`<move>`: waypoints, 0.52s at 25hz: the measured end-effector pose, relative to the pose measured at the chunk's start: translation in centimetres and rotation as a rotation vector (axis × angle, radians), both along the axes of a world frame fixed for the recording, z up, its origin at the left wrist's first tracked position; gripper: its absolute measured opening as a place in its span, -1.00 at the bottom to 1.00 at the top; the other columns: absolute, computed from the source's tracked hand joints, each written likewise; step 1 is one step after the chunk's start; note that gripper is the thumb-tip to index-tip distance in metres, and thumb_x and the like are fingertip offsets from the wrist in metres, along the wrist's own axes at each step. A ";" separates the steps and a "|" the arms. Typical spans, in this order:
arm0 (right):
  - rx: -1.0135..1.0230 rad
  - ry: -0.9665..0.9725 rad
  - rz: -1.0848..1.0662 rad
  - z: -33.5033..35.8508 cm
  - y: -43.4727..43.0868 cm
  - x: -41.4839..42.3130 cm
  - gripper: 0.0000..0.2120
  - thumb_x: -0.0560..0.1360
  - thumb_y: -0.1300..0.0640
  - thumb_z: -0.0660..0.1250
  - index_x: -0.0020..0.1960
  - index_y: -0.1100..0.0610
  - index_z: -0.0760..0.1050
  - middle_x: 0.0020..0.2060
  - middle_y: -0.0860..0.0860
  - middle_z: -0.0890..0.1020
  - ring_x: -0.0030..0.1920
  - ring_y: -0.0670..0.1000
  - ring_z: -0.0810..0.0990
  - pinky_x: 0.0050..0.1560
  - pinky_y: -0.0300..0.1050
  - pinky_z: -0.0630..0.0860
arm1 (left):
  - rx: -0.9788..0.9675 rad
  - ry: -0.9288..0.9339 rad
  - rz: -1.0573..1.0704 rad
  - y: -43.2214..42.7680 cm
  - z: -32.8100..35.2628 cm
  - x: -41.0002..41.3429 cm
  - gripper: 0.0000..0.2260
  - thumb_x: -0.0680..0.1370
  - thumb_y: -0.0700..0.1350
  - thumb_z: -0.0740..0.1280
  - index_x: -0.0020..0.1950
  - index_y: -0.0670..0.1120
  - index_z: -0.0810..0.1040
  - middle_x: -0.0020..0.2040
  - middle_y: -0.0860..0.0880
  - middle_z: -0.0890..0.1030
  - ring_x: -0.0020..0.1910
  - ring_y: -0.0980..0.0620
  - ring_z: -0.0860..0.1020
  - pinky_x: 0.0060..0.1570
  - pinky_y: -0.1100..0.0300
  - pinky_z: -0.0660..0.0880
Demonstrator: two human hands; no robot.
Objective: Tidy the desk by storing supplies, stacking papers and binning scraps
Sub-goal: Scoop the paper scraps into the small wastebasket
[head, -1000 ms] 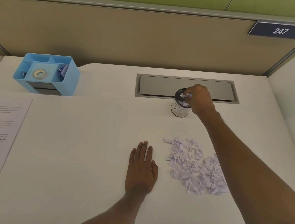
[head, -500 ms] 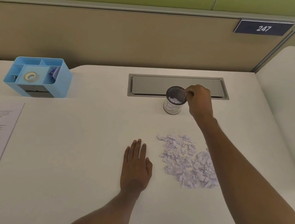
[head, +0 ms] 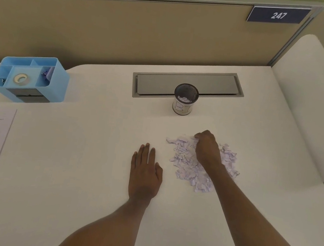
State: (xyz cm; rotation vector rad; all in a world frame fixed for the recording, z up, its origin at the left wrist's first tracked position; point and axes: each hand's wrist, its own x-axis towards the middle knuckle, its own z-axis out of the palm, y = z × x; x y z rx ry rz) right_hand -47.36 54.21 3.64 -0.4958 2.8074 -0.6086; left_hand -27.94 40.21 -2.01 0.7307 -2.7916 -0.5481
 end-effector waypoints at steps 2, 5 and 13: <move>-0.026 0.020 0.005 0.1 -0.3 0.6 -0.69 0.54 0.38 0.20 0.18 0.20 0.61 0.11 0.11 0.58 0.15 0.13 0.55 0.07 0.01 0.56 | 0.001 0.006 0.004 0.0 0.1 -0.1 -0.53 0.67 -0.11 0.22 0.58 -0.19 0.42 0.65 -0.18 0.35 0.66 -0.17 0.28 0.63 -0.18 0.24; -0.097 0.110 0.089 0.9 -1.4 1.0 -0.76 0.60 0.20 0.25 0.23 0.15 0.58 0.15 0.05 0.58 0.18 0.05 0.53 0.08 -0.04 0.54 | -0.004 0.018 0.004 0.0 0.0 0.0 -0.54 0.67 -0.11 0.22 0.57 -0.20 0.42 0.64 -0.18 0.36 0.66 -0.17 0.29 0.63 -0.18 0.25; -0.094 0.027 0.532 -0.1 -4.1 1.2 -0.74 0.54 0.04 0.39 0.21 0.05 0.63 0.24 -0.04 0.59 0.29 -0.01 0.46 0.22 -0.06 0.48 | -0.008 0.021 0.005 -0.1 -0.1 0.0 -0.54 0.67 -0.12 0.24 0.57 -0.19 0.42 0.64 -0.17 0.37 0.66 -0.17 0.29 0.64 -0.16 0.23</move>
